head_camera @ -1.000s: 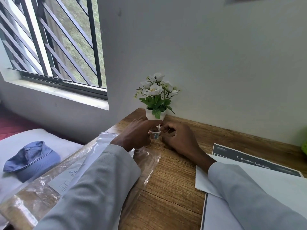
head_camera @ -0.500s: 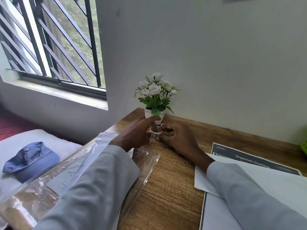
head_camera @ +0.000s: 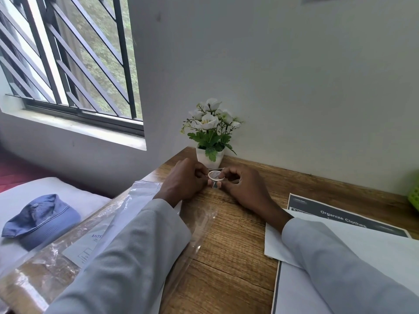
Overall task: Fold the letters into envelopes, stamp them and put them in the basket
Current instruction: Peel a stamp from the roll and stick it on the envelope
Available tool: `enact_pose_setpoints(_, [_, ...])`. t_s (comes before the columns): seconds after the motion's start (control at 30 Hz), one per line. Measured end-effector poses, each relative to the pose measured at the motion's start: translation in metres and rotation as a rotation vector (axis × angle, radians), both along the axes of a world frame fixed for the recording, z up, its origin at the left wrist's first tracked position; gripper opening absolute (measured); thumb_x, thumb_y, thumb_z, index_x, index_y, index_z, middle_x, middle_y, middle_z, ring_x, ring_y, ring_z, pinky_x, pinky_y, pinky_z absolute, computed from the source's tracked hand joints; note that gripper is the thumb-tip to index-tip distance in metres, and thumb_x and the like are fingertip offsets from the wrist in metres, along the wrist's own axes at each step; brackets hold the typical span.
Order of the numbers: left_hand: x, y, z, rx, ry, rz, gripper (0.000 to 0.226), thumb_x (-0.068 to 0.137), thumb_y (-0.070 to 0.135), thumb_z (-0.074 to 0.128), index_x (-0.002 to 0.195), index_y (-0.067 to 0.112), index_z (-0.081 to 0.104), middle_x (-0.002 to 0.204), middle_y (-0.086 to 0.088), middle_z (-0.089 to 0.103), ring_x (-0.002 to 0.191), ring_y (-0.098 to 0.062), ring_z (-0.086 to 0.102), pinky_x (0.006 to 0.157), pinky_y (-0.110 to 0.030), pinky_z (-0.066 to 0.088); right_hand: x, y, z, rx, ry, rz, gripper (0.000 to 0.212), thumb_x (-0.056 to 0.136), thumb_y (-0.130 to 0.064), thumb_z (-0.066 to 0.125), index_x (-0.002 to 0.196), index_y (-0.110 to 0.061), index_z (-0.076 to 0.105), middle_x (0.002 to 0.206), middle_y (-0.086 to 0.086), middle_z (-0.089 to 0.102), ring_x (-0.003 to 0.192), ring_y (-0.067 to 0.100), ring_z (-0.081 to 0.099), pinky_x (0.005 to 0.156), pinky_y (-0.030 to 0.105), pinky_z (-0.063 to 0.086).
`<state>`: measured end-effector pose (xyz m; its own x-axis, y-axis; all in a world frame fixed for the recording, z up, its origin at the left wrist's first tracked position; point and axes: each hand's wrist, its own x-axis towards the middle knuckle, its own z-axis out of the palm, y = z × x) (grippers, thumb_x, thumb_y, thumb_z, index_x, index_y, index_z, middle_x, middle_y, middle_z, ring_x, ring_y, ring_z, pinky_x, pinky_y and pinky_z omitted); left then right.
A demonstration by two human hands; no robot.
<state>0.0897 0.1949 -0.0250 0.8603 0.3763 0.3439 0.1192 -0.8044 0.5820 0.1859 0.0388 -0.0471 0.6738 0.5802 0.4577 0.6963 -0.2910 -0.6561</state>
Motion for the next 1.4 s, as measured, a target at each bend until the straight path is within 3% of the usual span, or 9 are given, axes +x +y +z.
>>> enact_pose_setpoints(0.13, [-0.001, -0.001, -0.001, -0.002, -0.026, 0.013, 0.015, 0.077, 0.018, 0.078, 0.092, 0.018, 0.078, 0.082, 0.004, 0.074, 0.072, -0.008, 0.064, 0.061, -0.022, 0.049, 0.001, -0.002, 0.002, -0.007, 0.032, 0.023, 0.014, 0.078, -0.022, 0.078, 0.091, -0.024, 0.074, 0.1, -0.005, 0.074, 0.09, 0.011, 0.067, 0.076, 0.03, 0.056])
enact_pose_setpoints(0.3, [-0.002, -0.003, 0.001, -0.003, -0.045, 0.028, 0.01, 0.077, 0.018, 0.08, 0.086, 0.018, 0.076, 0.081, 0.003, 0.072, 0.077, -0.015, 0.066, 0.067, -0.032, 0.056, 0.0, -0.002, 0.003, -0.023, 0.049, 0.032, 0.014, 0.081, -0.019, 0.076, 0.093, -0.025, 0.073, 0.104, -0.003, 0.073, 0.093, 0.012, 0.066, 0.08, 0.031, 0.054])
enact_pose_setpoints(0.53, [-0.004, -0.013, 0.004, 0.138, 0.0, -0.101, 0.037, 0.073, 0.033, 0.082, 0.107, 0.023, 0.071, 0.116, 0.004, 0.065, 0.1, -0.015, 0.06, 0.085, -0.039, 0.053, 0.001, -0.003, 0.003, -0.019, 0.039, 0.038, 0.017, 0.084, -0.014, 0.072, 0.099, -0.021, 0.075, 0.101, -0.003, 0.074, 0.091, 0.011, 0.066, 0.078, 0.028, 0.053])
enact_pose_setpoints(0.67, [-0.002, -0.01, 0.002, 0.18, 0.028, -0.094, 0.035, 0.072, 0.035, 0.082, 0.103, 0.021, 0.072, 0.116, 0.004, 0.066, 0.1, -0.014, 0.06, 0.085, -0.039, 0.054, 0.0, -0.004, 0.002, -0.007, 0.043, 0.042, 0.03, 0.08, -0.006, 0.073, 0.107, -0.02, 0.074, 0.092, -0.002, 0.073, 0.084, 0.012, 0.066, 0.072, 0.024, 0.052])
enact_pose_setpoints(0.8, [-0.001, -0.01, 0.002, 0.167, 0.011, -0.102, 0.033, 0.071, 0.038, 0.082, 0.097, 0.019, 0.074, 0.11, 0.003, 0.069, 0.096, -0.015, 0.062, 0.082, -0.038, 0.055, 0.001, -0.003, 0.003, -0.028, 0.027, 0.041, 0.034, 0.081, -0.005, 0.073, 0.111, -0.02, 0.074, 0.097, -0.004, 0.073, 0.085, 0.009, 0.066, 0.068, 0.015, 0.048])
enact_pose_setpoints(0.97, [-0.001, -0.01, 0.0, 0.167, -0.007, -0.082, 0.027, 0.072, 0.035, 0.082, 0.093, 0.02, 0.074, 0.104, 0.002, 0.07, 0.093, -0.015, 0.061, 0.079, -0.037, 0.055, 0.001, -0.003, 0.002, -0.042, 0.017, 0.037, 0.032, 0.08, -0.007, 0.075, 0.109, -0.02, 0.075, 0.102, -0.001, 0.074, 0.091, 0.012, 0.066, 0.077, 0.025, 0.053])
enact_pose_setpoints(1.2, [-0.003, -0.009, 0.002, 0.191, 0.034, -0.114, 0.023, 0.076, 0.021, 0.076, 0.099, 0.024, 0.074, 0.109, 0.004, 0.071, 0.096, -0.015, 0.063, 0.081, -0.037, 0.056, 0.0, -0.003, 0.002, -0.04, -0.003, 0.026, 0.032, 0.08, -0.008, 0.074, 0.11, -0.02, 0.075, 0.102, -0.001, 0.075, 0.089, 0.011, 0.066, 0.074, 0.02, 0.051])
enact_pose_setpoints(1.4, [-0.006, -0.011, 0.005, 0.124, 0.026, -0.096, 0.037, 0.076, 0.006, 0.072, 0.11, 0.021, 0.067, 0.118, -0.004, 0.068, 0.108, -0.021, 0.06, 0.087, -0.033, 0.051, -0.003, -0.004, 0.006, -0.018, 0.058, 0.021, 0.034, 0.076, -0.025, 0.08, 0.109, -0.022, 0.075, 0.1, -0.003, 0.075, 0.086, 0.01, 0.068, 0.078, 0.036, 0.059])
